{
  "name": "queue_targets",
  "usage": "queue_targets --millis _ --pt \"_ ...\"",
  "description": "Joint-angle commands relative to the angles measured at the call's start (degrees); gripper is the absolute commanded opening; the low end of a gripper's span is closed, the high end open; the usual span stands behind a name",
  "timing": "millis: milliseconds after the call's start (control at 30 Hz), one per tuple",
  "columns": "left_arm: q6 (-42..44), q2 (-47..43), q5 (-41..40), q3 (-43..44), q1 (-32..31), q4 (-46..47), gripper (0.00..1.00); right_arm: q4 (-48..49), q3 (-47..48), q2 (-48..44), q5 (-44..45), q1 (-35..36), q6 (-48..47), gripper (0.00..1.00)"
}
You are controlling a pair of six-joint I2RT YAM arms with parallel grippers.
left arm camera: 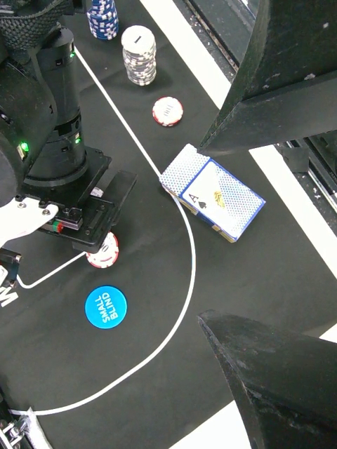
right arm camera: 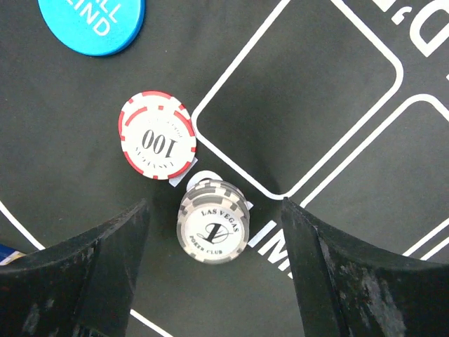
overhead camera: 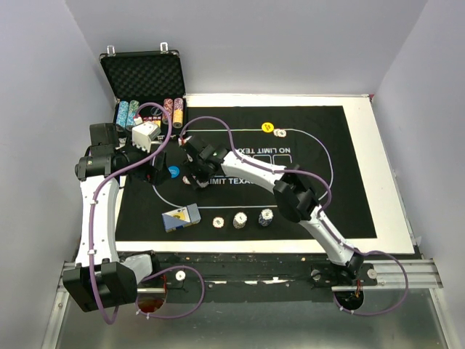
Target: Distribute texas hold em gaming equipment
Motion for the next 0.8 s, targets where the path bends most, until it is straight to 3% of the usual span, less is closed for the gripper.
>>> queue_targets --millis 0,300,567,767 --pt "-0.19 -0.37 1.48 0.50 0.37 0.22 0.99 0.51 -0.08 -2.70 1.50 0.24 -0.59 0.85" --pt "-0.19 -1.07 1.39 0.15 0.46 0.05 0.99 -2.29 -7.89 -17.54 4.41 0.32 -0.15 0.89" --pt "-0.02 -1.25 1.83 -0.46 0.37 0.04 0.99 -4.32 -31.08 -31.44 3.80 2.78 4.33 0.96" --pt "0.24 -1.34 1.39 -0.55 0.37 -0.22 0.99 -2.92 -41.21 -35.76 3.97 5.50 7.58 1.00"
